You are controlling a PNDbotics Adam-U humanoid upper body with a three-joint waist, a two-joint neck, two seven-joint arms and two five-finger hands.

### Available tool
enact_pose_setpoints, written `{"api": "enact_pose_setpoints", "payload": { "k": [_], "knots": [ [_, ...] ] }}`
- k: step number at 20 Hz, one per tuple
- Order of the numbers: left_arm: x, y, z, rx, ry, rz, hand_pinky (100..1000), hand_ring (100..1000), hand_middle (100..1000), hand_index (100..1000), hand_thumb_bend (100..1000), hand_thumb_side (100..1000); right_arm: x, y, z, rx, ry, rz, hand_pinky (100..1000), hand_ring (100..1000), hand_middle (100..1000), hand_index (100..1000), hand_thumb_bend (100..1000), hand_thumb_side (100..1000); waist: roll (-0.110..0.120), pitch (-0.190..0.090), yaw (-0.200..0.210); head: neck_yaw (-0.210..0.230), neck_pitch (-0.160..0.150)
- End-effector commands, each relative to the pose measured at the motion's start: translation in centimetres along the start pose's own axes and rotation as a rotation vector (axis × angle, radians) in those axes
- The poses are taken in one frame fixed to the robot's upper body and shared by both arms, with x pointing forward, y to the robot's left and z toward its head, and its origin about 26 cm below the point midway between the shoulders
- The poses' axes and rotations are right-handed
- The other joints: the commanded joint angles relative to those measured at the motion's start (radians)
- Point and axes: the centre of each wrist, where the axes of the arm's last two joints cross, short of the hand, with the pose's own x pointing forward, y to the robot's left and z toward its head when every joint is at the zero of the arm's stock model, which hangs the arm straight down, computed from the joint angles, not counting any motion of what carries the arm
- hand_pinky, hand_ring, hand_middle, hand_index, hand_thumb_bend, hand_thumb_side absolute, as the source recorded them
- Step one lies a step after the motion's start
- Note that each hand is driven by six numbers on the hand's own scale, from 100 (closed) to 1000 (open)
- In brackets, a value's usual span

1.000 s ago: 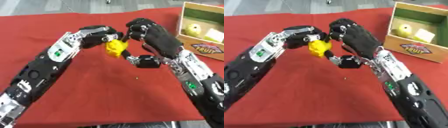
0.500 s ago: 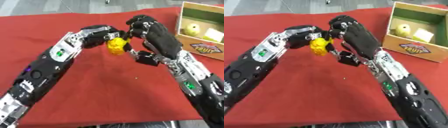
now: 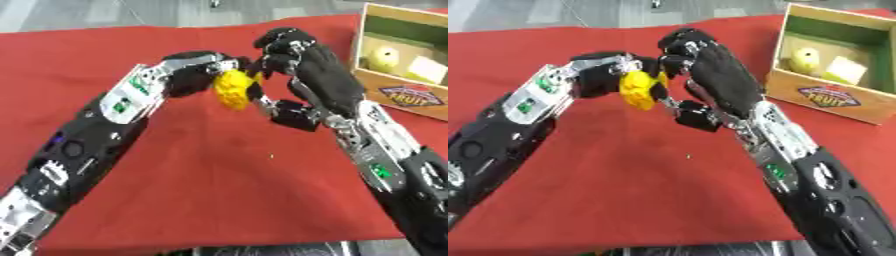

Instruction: Pick up the objects with one hand, pass them to the other hand, and then place them into the box on the other side of the table.

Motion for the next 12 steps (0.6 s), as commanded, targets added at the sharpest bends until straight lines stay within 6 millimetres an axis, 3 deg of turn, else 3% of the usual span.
{"api": "enact_pose_setpoints", "payload": {
  "k": [1, 12],
  "knots": [
    [1.2, 1.2, 0.8, 0.024, -0.028, -0.042, 721, 492, 477, 647, 124, 969, -0.2, -0.7, -0.4, -0.018, -0.015, 0.014, 804, 733, 375, 302, 100, 100, -0.003, -0.016, -0.001, -0.002, -0.002],
    [1.0, 2.1, 2.1, 0.107, -0.05, -0.006, 730, 512, 500, 674, 227, 1000, -0.8, -0.5, 0.0, -0.021, 0.015, 0.012, 800, 741, 364, 282, 100, 100, -0.003, -0.017, -0.003, -0.004, -0.002]
  ]
}}
